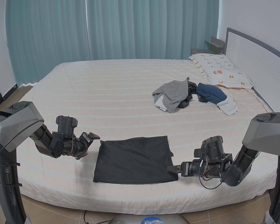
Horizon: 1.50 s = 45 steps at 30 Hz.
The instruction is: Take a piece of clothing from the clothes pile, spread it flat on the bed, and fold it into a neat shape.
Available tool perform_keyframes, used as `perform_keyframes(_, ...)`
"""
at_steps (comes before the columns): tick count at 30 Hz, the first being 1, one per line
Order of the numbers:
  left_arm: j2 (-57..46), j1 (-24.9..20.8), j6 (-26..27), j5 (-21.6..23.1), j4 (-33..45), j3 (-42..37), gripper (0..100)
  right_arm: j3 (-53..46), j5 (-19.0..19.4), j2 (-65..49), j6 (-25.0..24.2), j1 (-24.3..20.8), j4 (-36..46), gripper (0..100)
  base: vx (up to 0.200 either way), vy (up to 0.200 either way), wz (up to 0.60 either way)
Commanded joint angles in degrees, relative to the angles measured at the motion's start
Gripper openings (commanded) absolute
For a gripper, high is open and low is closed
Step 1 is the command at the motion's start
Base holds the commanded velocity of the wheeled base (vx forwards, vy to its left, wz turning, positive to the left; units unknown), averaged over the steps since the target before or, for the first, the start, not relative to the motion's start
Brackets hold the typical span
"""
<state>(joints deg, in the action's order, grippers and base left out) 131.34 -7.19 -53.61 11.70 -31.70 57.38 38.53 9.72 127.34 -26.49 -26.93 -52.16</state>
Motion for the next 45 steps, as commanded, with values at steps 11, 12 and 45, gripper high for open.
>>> perform_keyframes(11, 0.1, -0.1, 0.0, 0.0, -0.2, -0.3, 100, 36.1, -0.8, 16.8, -7.8, 2.0, 17.5, 100, 0.000, 0.000, 0.00)
perform_keyframes(12, 0.1, -0.2, 0.0, 0.0, -0.2, -0.4, 100, 37.5, -1.1, 17.7, -7.8, 2.0, 18.2, 100, 0.000, 0.000, 0.00)
perform_keyframes(45, 0.2, -0.3, 0.1, -0.1, -0.4, -0.5, 100, 52.0, -6.3, 23.2, -9.4, 6.3, 20.7, 0, 0.000, 0.000, 0.00)
